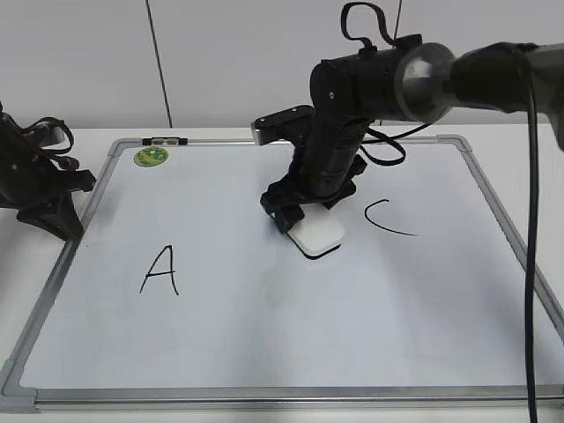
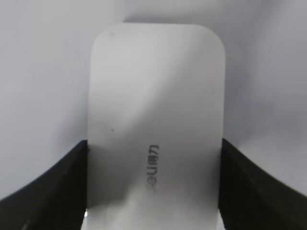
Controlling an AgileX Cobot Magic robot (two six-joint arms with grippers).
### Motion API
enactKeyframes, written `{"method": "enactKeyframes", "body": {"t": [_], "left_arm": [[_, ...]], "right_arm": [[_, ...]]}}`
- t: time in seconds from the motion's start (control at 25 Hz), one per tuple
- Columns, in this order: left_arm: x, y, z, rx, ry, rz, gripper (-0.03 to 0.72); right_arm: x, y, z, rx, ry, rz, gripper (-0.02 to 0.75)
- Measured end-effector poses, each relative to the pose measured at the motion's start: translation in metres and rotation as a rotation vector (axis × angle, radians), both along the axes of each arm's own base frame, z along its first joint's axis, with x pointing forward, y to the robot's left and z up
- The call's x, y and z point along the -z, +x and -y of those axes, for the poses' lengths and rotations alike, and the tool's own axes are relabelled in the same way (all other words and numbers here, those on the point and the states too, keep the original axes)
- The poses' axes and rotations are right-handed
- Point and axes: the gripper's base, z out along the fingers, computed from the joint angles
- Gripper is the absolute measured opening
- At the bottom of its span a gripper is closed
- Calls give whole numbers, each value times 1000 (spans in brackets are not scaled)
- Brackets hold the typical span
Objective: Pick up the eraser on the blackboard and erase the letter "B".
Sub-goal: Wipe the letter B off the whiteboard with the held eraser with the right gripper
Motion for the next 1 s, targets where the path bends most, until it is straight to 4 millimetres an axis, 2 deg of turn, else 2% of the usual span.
{"method": "enactKeyframes", "body": {"t": [0.2,0.52,0.68,0.88,1.0], "left_arm": [[0,0,0,0,0,0,22],[0,0,0,-1,0,2,22],[0,0,0,0,0,0,22],[0,0,0,0,0,0,22],[0,0,0,0,0,0,22]], "right_arm": [[0,3,8,26,-50,13,526],[0,0,3,-21,-15,-13,526],[0,-15,-17,-124,-24,-38,526],[0,-40,-53,-269,35,-82,526],[-4,-49,-61,-301,60,-101,526]]}}
